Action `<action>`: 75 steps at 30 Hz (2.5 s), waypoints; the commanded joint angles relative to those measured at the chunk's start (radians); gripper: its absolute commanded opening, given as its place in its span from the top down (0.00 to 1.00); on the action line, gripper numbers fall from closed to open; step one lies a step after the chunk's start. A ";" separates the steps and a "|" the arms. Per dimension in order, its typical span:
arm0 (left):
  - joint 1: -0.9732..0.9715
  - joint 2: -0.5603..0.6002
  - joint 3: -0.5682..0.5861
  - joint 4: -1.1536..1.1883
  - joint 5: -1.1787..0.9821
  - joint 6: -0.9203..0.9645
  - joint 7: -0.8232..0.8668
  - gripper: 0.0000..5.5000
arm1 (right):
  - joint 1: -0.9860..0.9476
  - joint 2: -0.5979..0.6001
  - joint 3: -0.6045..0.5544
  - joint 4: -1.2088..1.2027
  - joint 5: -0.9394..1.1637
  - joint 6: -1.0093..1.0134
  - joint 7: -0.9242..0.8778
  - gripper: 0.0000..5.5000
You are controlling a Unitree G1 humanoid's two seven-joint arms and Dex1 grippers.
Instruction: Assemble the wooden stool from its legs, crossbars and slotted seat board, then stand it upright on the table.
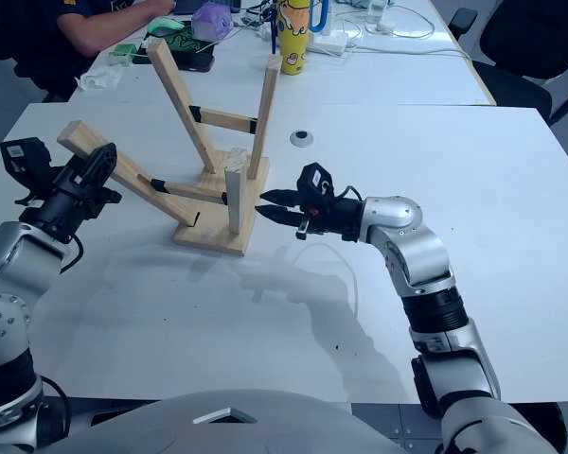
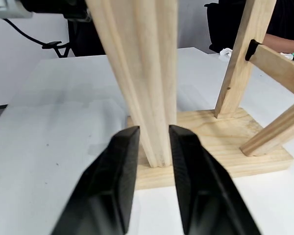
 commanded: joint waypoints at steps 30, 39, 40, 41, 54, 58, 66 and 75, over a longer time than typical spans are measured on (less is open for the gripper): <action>0.009 -0.003 -0.049 0.031 0.082 0.071 -0.006 0.81 | -0.139 0.140 0.039 -0.012 0.083 0.102 -0.160 0.40; 0.007 -0.003 -0.054 0.037 0.095 0.067 -0.013 0.81 | -0.139 0.138 0.041 -0.029 0.089 0.101 -0.151 0.58; 0.007 -0.001 -0.055 0.037 0.098 0.067 -0.014 0.81 | -0.138 0.136 0.040 -0.030 0.089 0.101 -0.150 0.58; 0.007 0.000 -0.055 0.037 0.100 0.066 -0.015 0.81 | -0.137 0.134 0.040 -0.031 0.089 0.100 -0.148 0.58; 0.054 -0.002 -0.072 0.137 0.150 0.033 -0.061 0.81 | -0.053 0.094 -0.008 -0.020 0.121 0.017 -0.051 0.58; 0.065 0.000 -0.079 0.171 0.168 0.015 -0.081 0.81 | -0.042 0.102 -0.025 0.003 0.130 -0.006 -0.046 0.59; 0.050 0.029 -0.109 0.200 0.197 0.016 -0.105 0.81 | -0.010 0.095 0.008 0.021 0.074 -0.127 -0.023 0.59; -0.008 0.059 -0.176 0.176 0.200 0.050 -0.133 0.81 | 0.006 0.105 0.043 0.024 0.001 -0.269 -0.011 0.62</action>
